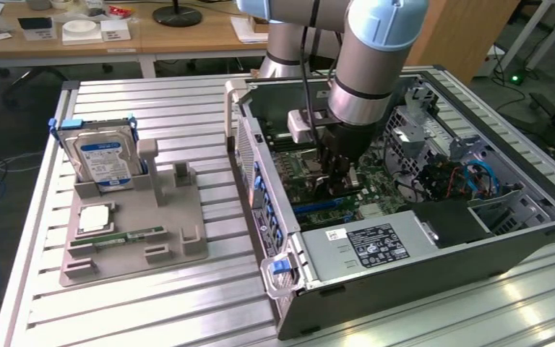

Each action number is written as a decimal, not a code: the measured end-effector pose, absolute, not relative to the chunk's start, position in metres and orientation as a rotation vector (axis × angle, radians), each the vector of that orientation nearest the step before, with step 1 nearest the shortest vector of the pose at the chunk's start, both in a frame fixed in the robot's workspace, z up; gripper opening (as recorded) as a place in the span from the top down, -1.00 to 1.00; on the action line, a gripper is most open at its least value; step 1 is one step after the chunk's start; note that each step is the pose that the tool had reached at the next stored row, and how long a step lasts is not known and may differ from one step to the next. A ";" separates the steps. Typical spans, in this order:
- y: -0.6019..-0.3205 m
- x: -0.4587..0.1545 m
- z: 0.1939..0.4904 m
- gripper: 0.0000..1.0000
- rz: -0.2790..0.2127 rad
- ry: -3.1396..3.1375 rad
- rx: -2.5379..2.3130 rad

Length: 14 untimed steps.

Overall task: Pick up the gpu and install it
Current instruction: 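Insert the gpu into the slot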

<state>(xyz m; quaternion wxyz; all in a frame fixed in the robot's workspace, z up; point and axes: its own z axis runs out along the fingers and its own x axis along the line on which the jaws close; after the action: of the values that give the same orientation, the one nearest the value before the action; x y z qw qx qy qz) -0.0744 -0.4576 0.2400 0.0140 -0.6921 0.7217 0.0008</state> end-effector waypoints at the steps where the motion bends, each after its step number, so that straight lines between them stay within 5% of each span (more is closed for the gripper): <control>1: -0.458 -0.074 0.240 0.44 0.002 2.247 -2.155; 14: -0.458 -0.077 0.234 0.44 0.002 2.247 -2.155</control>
<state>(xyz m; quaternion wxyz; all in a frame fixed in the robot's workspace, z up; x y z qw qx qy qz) -0.0774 -0.4585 0.2344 0.0140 -0.6921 0.7216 0.0008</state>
